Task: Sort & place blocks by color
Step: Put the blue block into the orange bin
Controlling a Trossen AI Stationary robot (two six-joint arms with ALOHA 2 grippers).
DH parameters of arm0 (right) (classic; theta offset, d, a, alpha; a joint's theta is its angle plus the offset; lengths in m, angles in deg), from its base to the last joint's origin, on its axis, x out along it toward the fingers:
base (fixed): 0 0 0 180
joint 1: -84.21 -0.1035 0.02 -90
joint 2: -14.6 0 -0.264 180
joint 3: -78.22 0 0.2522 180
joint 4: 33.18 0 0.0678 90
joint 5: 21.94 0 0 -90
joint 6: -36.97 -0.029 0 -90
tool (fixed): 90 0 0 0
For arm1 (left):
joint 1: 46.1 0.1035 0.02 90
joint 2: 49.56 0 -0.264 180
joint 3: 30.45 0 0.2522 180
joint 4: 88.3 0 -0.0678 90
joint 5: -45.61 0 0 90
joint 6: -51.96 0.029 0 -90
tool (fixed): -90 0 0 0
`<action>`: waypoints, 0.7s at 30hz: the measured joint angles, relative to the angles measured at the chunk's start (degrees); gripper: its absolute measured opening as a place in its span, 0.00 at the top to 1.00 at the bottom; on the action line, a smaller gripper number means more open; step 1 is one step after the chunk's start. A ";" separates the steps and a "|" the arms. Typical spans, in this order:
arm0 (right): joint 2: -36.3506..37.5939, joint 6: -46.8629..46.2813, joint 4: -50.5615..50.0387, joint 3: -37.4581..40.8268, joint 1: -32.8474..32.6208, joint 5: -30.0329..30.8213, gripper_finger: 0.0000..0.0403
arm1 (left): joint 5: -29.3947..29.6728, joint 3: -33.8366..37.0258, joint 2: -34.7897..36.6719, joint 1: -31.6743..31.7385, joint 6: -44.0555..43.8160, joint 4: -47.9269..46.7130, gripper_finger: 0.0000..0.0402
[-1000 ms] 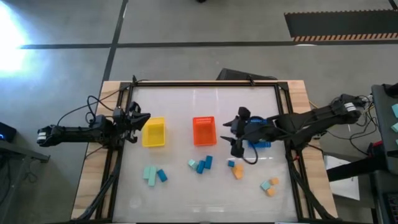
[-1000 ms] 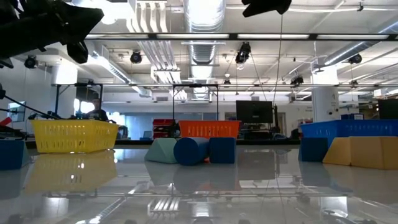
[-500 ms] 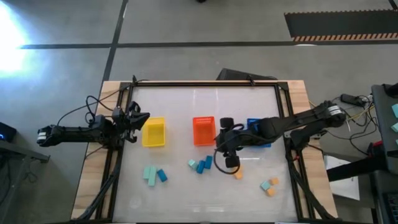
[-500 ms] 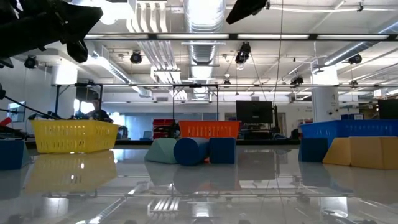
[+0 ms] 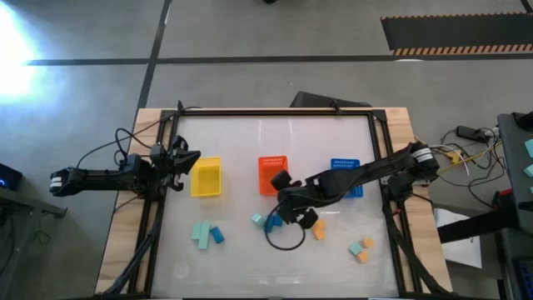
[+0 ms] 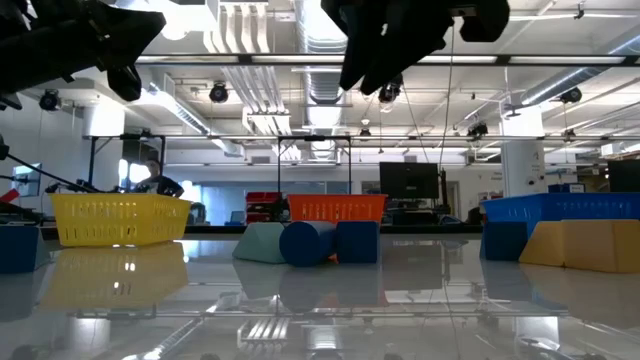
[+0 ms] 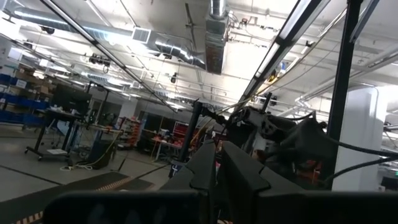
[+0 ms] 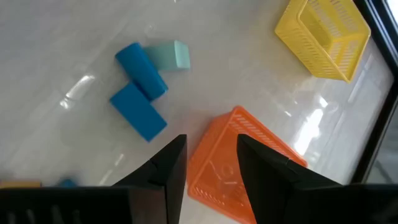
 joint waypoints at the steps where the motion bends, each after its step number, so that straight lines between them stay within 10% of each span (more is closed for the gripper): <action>1: -0.70 0.04 -0.03 -0.53 0.08 0.01 0.66 | 0.00 0.00 -0.03 0.00 0.00 -0.04 0.97; 21: -7.54 20.30 -1.58 0.29 0.07 -3.01 0.41 | 0.00 0.00 0.12 0.00 0.02 0.04 0.97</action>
